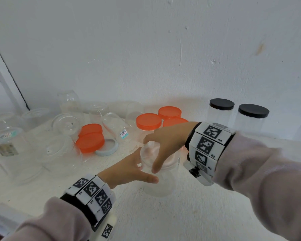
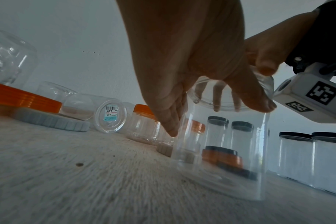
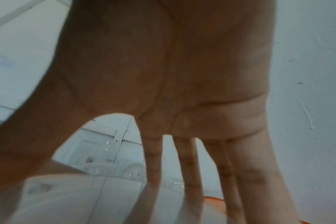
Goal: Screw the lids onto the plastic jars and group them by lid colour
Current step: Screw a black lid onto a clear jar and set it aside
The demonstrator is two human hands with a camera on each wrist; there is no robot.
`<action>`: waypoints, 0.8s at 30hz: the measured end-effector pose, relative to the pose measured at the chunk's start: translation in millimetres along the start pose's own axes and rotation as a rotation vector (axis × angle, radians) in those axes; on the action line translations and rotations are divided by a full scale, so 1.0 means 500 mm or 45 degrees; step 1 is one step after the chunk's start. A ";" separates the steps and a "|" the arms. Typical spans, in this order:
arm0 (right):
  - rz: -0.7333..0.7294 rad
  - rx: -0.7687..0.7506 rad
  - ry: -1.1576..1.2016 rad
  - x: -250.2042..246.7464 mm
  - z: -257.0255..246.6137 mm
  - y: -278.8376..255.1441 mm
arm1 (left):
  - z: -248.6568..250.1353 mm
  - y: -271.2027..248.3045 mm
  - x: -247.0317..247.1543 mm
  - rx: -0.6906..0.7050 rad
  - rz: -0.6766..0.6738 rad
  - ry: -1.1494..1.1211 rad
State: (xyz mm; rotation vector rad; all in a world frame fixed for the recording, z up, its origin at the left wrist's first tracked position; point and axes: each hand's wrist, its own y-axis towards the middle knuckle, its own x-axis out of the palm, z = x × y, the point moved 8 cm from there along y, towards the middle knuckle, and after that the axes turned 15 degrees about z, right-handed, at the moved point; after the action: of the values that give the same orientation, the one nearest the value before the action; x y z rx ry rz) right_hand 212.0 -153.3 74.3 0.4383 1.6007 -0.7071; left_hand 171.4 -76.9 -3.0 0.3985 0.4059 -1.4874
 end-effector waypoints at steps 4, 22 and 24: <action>0.094 0.105 0.035 0.008 0.008 -0.001 | 0.002 0.000 -0.002 0.001 0.018 0.003; 0.123 0.130 0.012 0.004 0.006 0.007 | -0.001 0.003 -0.001 0.009 0.032 0.008; 0.090 0.132 -0.007 0.005 0.010 0.006 | -0.001 0.002 -0.001 0.009 0.030 0.003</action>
State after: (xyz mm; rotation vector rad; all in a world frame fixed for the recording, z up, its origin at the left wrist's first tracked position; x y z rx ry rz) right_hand 217.3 -154.6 70.9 0.5653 1.5407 -0.7390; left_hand 172.4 -76.3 -3.0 0.4093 0.3966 -1.4662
